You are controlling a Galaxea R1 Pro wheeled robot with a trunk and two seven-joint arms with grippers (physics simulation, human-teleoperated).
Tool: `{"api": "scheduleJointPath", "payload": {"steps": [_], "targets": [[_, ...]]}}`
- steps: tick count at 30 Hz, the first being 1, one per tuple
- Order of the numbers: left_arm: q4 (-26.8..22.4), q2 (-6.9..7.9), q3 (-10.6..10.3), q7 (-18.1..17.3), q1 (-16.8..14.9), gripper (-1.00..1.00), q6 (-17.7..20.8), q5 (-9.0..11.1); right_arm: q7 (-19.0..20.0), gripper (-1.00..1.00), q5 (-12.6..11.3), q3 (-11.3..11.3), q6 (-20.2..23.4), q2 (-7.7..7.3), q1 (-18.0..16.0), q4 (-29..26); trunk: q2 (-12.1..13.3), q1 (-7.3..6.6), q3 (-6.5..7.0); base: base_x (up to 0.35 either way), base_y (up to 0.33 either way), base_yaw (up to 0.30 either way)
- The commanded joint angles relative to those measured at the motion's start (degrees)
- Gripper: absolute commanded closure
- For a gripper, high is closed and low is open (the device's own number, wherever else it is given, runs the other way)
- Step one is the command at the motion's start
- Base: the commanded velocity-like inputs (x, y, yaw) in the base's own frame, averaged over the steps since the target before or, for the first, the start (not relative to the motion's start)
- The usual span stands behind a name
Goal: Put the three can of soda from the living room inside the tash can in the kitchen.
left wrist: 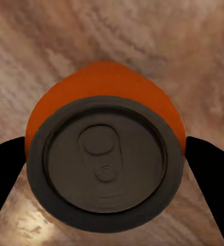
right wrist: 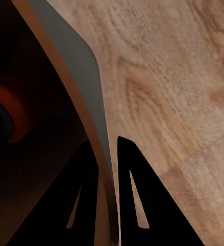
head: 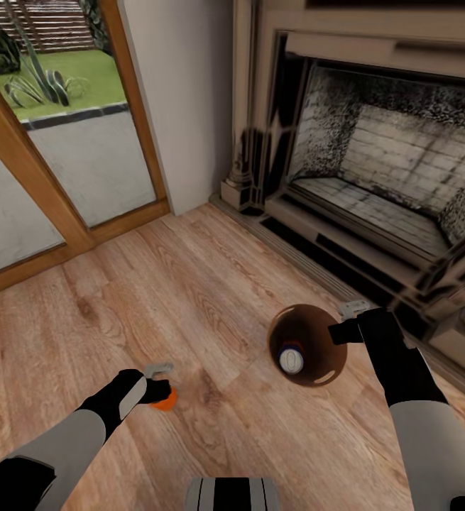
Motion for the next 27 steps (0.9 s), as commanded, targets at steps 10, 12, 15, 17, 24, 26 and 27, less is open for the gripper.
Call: {"api": "scheduleJointPath", "payload": {"steps": [10,12,15,17,24,26,27], "targets": [[0.04,-0.08,0.04,-0.06,0.00,1.00,0.49,-0.14,0.21,1.00,-0.88,0.01,0.20,0.01,-0.01,0.01,0.14,-0.26,2.22,0.000,0.000,0.000],[0.05,-0.09,0.03,-0.14,0.00,1.00,0.50,-0.13,0.23,1.00,-0.88,0.01,0.20,0.01,-0.01,0.03,0.16,-0.31,2.67,0.000,0.000,0.000],[0.08,-0.09,0.03,-0.29,0.00,1.00,0.52,-0.10,0.22,1.00,-0.88,0.00,0.20,0.01,-0.01,0.05,0.20,-0.39,3.33,0.000,0.000,0.000],[0.07,-0.09,0.02,-0.47,0.00,1.00,0.56,-0.04,0.23,1.00,-0.88,0.00,0.20,0.01,-0.01,0.06,0.23,-0.44,3.78,0.000,0.000,0.000],[-1.64,0.37,0.01,-1.57,0.08,1.00,1.62,0.21,0.29,1.00,-1.00,1.31,0.20,0.06,-0.01,0.73,0.32,-0.62,5.33,0.000,0.000,0.000],[-3.55,0.49,0.04,-3.02,0.13,1.00,3.17,0.28,0.29,1.00,-1.03,1.99,0.25,0.08,-0.01,1.09,0.35,-0.67,5.77,0.000,0.000,0.000],[-4.54,0.52,0.05,-3.60,0.14,1.00,3.85,0.31,0.29,1.00,-1.03,2.14,0.26,0.08,-0.01,1.20,0.36,-0.70,5.99,0.000,0.000,0.000]]}}
